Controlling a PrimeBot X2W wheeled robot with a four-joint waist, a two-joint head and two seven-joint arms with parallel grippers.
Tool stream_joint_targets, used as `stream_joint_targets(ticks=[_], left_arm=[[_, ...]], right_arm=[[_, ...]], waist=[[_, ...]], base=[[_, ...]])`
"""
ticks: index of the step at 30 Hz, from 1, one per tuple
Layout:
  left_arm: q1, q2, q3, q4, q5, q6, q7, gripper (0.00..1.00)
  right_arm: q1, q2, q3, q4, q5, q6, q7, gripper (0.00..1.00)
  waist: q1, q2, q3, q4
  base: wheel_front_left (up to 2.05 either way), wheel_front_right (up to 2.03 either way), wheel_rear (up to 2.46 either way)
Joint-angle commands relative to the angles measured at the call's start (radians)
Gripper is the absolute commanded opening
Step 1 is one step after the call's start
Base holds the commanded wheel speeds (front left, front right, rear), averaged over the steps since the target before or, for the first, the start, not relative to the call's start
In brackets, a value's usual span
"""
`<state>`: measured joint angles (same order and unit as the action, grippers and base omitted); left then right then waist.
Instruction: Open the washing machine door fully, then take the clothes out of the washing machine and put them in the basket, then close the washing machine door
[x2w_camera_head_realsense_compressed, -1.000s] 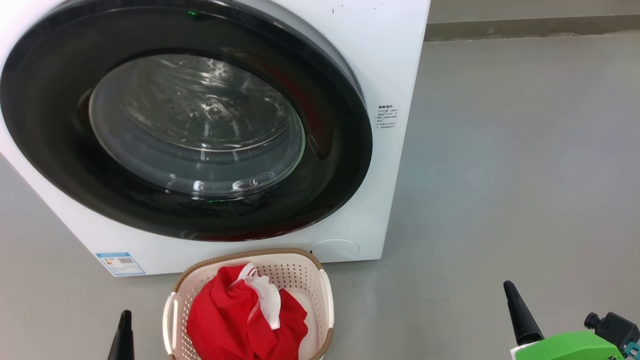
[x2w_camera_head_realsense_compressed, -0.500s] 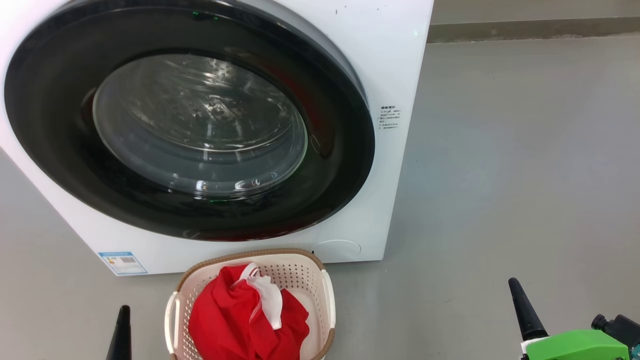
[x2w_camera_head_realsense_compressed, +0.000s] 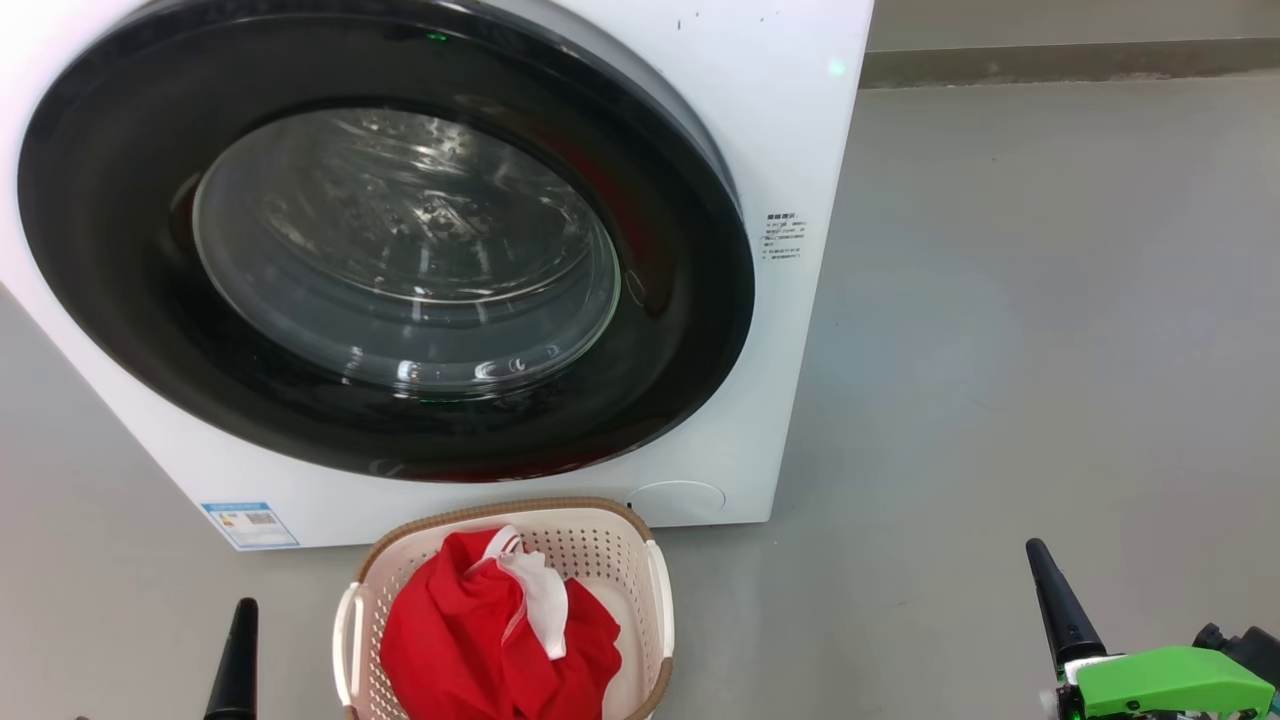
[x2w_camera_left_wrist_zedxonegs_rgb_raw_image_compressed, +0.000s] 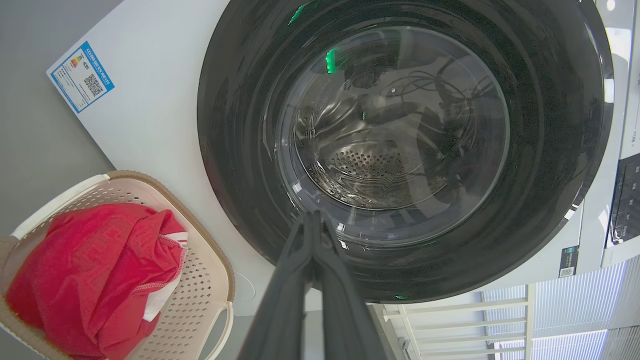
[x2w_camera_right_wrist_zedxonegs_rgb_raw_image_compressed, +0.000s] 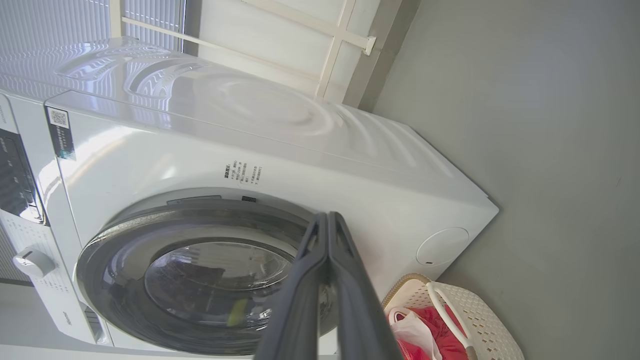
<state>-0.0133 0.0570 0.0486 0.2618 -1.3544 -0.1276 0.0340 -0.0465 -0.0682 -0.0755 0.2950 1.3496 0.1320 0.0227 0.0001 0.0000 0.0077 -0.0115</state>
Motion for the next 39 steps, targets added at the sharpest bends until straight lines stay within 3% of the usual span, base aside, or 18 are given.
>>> stream_joint_targets(ticks=[1, 26, 39], left_arm=[[-0.053, 0.008, 0.033, -0.019, -0.023, -0.003, 0.007, 0.00], [-0.094, -0.005, 0.063, -0.017, -0.250, -0.003, 0.076, 0.00], [-0.095, -0.005, 0.064, -0.017, -0.255, -0.003, 0.078, 0.00]], right_arm=[[-0.042, -0.005, 0.015, -0.032, 0.027, -0.001, 0.008, 0.00], [-0.060, 0.009, -0.026, -0.050, 0.263, -0.001, 0.080, 0.00], [-0.061, 0.011, -0.029, -0.051, 0.267, -0.001, 0.083, 0.00]], waist=[[-0.0001, 0.0000, 0.000, 0.001], [-0.0001, 0.0000, -0.005, 0.011], [-0.0001, 0.0000, -0.005, 0.012]], base=[[0.00, 0.00, 0.00], [0.00, 0.00, 0.00], [0.00, 0.00, 0.00]])
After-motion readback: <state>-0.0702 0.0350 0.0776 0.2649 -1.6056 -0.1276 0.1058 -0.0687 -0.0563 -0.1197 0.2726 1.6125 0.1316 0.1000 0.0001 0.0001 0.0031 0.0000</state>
